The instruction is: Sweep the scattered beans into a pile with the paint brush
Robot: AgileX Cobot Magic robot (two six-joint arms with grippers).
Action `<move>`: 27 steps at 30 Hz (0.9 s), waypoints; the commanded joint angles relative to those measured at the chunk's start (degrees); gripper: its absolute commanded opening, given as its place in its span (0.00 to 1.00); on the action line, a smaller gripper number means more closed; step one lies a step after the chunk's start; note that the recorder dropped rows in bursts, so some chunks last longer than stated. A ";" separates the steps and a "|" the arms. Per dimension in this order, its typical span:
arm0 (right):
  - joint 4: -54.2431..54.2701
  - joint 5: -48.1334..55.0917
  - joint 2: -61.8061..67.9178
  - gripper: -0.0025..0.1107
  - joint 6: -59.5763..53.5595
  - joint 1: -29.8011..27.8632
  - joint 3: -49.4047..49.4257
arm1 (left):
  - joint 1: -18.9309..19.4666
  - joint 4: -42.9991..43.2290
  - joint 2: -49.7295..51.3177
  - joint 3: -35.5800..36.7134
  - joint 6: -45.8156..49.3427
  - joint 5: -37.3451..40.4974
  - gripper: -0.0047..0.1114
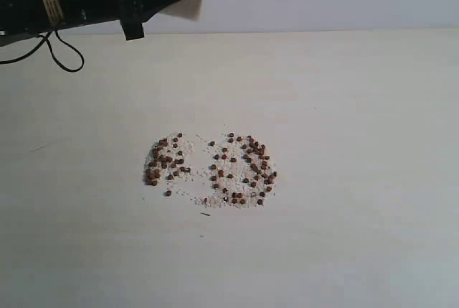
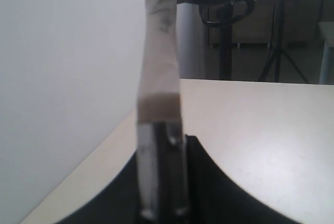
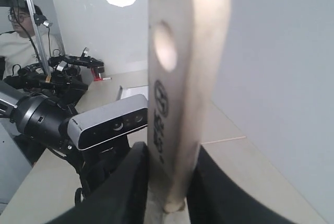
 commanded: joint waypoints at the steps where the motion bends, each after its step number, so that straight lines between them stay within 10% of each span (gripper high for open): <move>1: 0.76 -1.56 -0.17 0.02 0.17 0.09 -0.55 | -0.86 -0.39 0.98 -0.43 1.39 -1.26 0.04; 20: 0.76 -6.41 -0.17 0.02 2.00 1.05 -0.55 | -5.53 -6.93 3.42 -0.43 4.47 -1.26 0.06; 23: 0.76 -10.35 -0.55 0.02 1.70 1.05 -0.55 | -4.71 -7.21 3.42 -0.43 4.47 -1.26 0.26; 26: 0.76 -19.47 -2.60 0.02 -0.86 1.05 -0.55 | -2.60 -9.14 3.42 -0.43 2.90 -1.26 0.80; 27: 0.70 -23.31 -3.31 0.02 -1.01 1.05 -0.55 | -2.03 -9.41 3.42 -0.43 2.94 -1.26 0.83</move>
